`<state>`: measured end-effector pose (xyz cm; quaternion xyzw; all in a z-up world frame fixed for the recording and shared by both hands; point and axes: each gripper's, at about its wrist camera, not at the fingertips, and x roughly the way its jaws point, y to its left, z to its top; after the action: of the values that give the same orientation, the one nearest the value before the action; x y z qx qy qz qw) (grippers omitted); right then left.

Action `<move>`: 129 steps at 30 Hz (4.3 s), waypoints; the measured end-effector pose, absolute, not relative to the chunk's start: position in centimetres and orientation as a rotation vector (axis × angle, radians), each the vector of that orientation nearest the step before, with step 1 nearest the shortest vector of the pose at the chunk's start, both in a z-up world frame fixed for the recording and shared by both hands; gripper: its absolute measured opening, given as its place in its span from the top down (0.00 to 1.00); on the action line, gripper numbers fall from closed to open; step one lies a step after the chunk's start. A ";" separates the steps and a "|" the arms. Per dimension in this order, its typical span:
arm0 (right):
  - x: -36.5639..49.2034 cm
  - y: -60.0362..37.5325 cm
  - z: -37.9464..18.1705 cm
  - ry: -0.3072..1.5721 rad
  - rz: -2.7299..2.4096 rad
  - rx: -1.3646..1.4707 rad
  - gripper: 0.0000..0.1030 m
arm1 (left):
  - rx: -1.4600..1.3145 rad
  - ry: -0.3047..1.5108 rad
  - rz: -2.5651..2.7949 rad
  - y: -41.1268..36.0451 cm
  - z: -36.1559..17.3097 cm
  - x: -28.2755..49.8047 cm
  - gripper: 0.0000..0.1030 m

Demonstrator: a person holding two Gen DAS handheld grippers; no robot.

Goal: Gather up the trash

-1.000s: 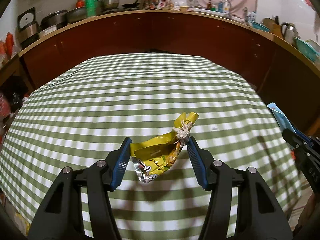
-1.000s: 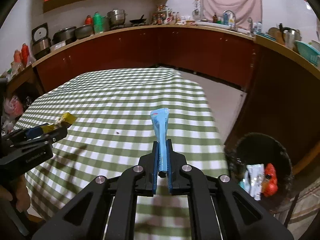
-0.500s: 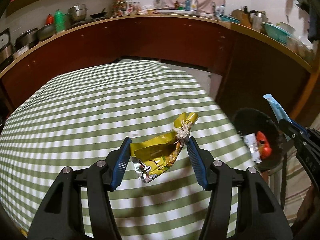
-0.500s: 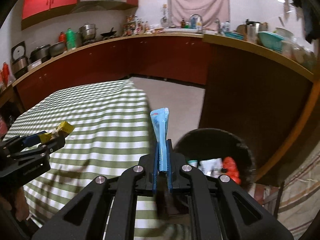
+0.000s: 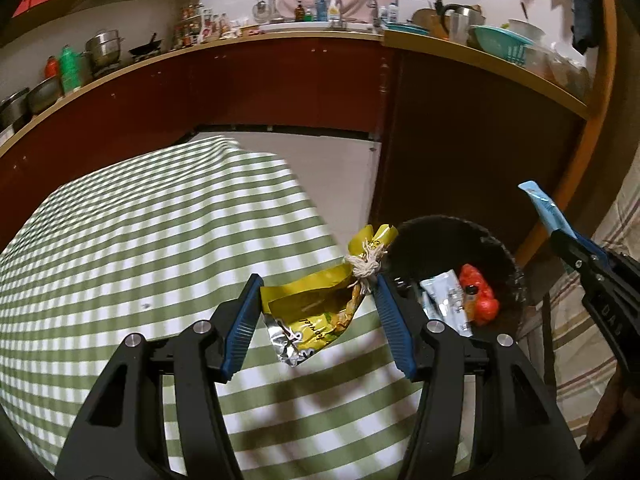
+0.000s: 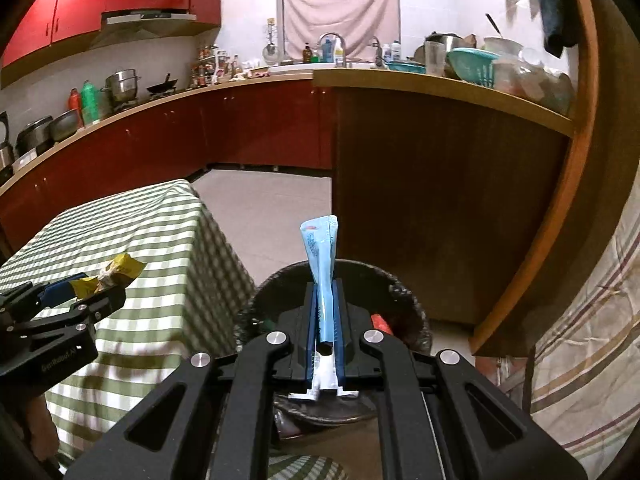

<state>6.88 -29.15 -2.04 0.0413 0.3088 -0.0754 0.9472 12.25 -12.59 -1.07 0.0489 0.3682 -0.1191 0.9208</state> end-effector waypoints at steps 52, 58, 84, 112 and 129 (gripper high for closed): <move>10.2 -35.1 -6.1 0.651 -0.242 0.164 0.60 | 0.114 0.880 -0.314 -23.2 -6.7 17.2 0.32; 10.0 -35.0 -5.9 0.648 -0.256 0.158 0.59 | 0.115 0.882 -0.318 -23.5 -6.7 17.2 0.31; 6.1 -32.8 -2.5 0.572 -0.308 0.130 0.26 | 0.111 0.774 -0.288 -18.8 -2.8 13.2 0.18; -2.8 -25.8 2.1 0.452 -0.260 0.042 0.18 | 0.056 0.615 -0.197 -9.2 2.9 2.7 0.05; -3.5 -25.0 2.3 0.437 -0.257 0.033 0.18 | 0.043 0.619 -0.195 -8.3 2.7 2.1 0.05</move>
<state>-3.50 -25.02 2.28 0.0162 0.2164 -0.1270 0.9679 2.11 -8.29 2.70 0.0214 0.3043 -0.0959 0.9475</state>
